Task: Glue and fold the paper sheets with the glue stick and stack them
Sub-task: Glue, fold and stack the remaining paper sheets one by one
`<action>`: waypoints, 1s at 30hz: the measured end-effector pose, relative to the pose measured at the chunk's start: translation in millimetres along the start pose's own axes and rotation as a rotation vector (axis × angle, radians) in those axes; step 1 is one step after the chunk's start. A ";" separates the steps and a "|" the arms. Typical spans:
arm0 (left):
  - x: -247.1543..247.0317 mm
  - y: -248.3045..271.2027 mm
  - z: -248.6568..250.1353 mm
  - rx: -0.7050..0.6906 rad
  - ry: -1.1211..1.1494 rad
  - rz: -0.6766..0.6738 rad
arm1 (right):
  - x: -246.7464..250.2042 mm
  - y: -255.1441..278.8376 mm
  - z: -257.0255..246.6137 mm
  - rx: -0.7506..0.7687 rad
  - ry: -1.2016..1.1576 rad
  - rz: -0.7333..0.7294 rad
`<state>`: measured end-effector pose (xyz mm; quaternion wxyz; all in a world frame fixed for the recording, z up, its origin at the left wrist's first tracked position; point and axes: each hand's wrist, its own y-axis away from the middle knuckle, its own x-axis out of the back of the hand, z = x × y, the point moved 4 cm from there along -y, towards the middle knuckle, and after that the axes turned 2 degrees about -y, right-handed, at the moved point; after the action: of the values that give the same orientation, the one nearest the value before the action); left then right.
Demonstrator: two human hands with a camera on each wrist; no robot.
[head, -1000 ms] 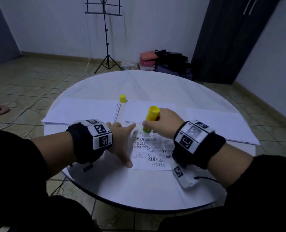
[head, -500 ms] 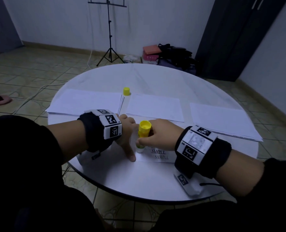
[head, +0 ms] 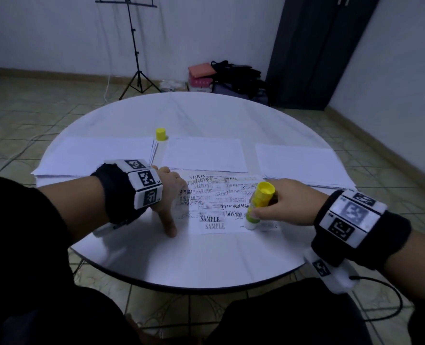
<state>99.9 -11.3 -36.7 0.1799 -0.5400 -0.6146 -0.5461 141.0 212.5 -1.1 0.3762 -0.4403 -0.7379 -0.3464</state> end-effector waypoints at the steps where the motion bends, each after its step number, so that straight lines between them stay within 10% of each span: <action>1: 0.9 -0.2 0.5 -0.001 0.010 0.002 | 3.1 2.0 5.2 -0.015 0.008 0.005; 13: 7.8 0.7 7.3 -0.038 -0.003 -0.049 | 31.8 -50.9 35.1 -0.226 -0.170 0.197; 30: 5.7 -1.0 5.3 -0.042 0.055 -0.024 | 21.4 2.9 33.9 -0.183 -0.094 0.021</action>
<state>99.0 -3.9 -34.3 0.1789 -0.5210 -0.6042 -0.5757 128.2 250.5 1.6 0.3028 -0.4964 -0.7154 -0.3875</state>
